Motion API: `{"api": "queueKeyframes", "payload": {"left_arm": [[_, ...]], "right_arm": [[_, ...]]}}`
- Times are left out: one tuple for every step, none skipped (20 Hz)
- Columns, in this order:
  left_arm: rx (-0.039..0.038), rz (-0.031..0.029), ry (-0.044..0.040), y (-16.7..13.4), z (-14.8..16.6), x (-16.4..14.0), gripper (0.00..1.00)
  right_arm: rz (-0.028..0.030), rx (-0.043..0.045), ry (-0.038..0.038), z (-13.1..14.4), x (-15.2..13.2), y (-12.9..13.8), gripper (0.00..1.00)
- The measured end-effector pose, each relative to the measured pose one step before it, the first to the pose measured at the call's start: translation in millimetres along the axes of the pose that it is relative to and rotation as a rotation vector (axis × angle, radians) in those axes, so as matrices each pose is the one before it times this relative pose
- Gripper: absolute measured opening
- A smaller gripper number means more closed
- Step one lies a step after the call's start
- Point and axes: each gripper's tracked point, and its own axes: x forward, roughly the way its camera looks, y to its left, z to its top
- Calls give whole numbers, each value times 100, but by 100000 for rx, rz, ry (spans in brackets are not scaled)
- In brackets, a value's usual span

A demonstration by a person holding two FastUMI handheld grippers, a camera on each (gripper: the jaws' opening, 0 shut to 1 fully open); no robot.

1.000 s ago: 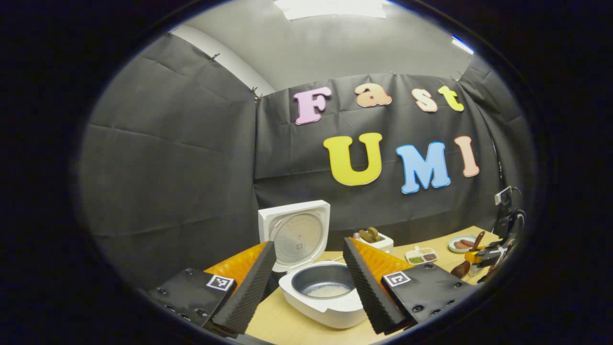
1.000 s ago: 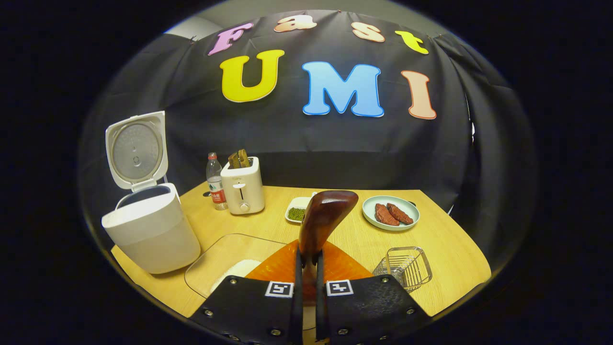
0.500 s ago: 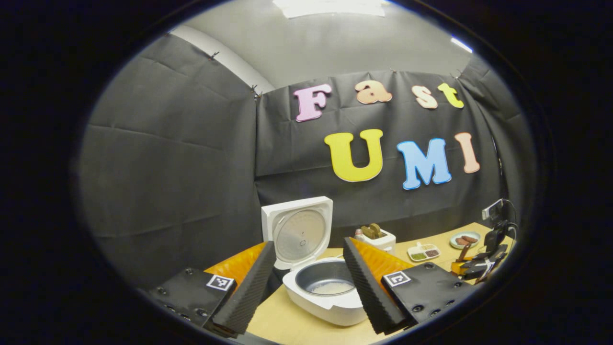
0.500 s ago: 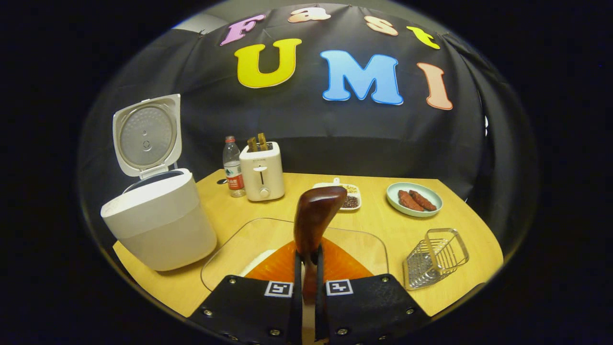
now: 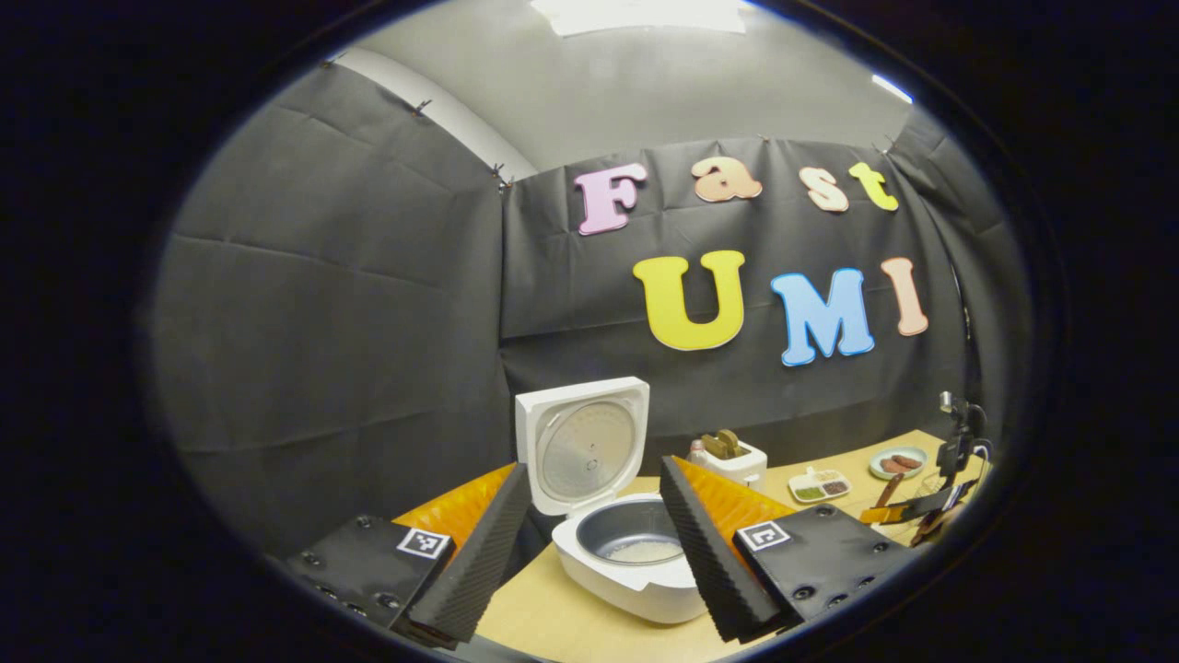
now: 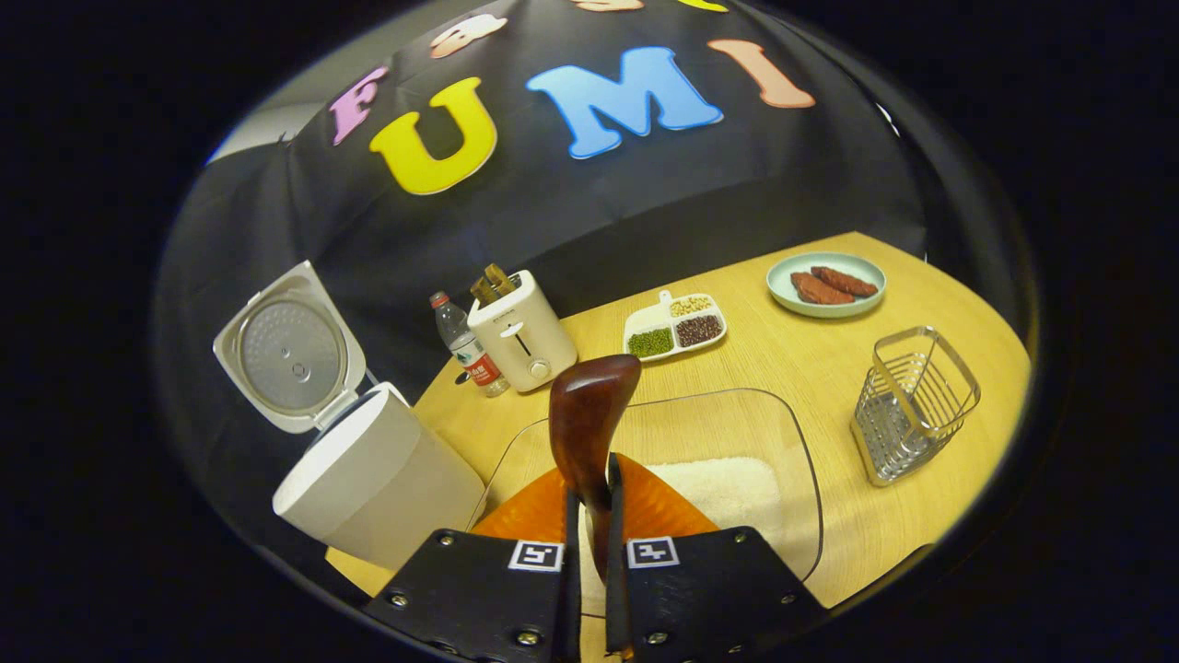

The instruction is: Close the left gripper, press the button to open the rice cooker; take a wooden spoon from the chopstick holder with the right hand, scoop a spoonful of rice and pour it into the rice cooker, then put the wooden spoon back into the chopstick holder.

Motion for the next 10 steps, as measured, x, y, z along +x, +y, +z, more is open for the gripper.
{"api": "queueKeyframes", "payload": {"left_arm": [[-188, 278, 80, 28, -54, -67, 95], [60, 190, 108, 70, 34, 29, 97], [284, 118, 9, 88, -14, -25, 94], [460, 175, -249, 47, 173, -58, 94], [421, 197, -366, 83, 209, 33, 94], [297, 205, -257, 41, 218, -14, 94], [162, 19, -144, 15, 71, -135, 94], [94, 6, 1, -61, 38, -4, 94], [183, -231, 226, -9, 32, -14, 95], [368, -329, 339, -122, 7, 33, 97]], "right_arm": [[36, 4209, 602, 170, 50, -523, 11], [34, 3845, 429, 73, 17, -563, 11], [550, 4497, 467, 93, 52, -436, 11], [763, 4052, 389, 49, -113, -230, 11], [433, 3571, -104, 270, -55, -369, 11], [678, 3311, -204, 257, -170, -282, 11], [738, 3058, -173, 393, -119, -198, 11], [934, 3403, 248, 263, -86, -135, 11], [2112, 4208, 633, 332, -135, 75, 11], [2310, 4656, 488, 308, -111, 328, 11]]}}
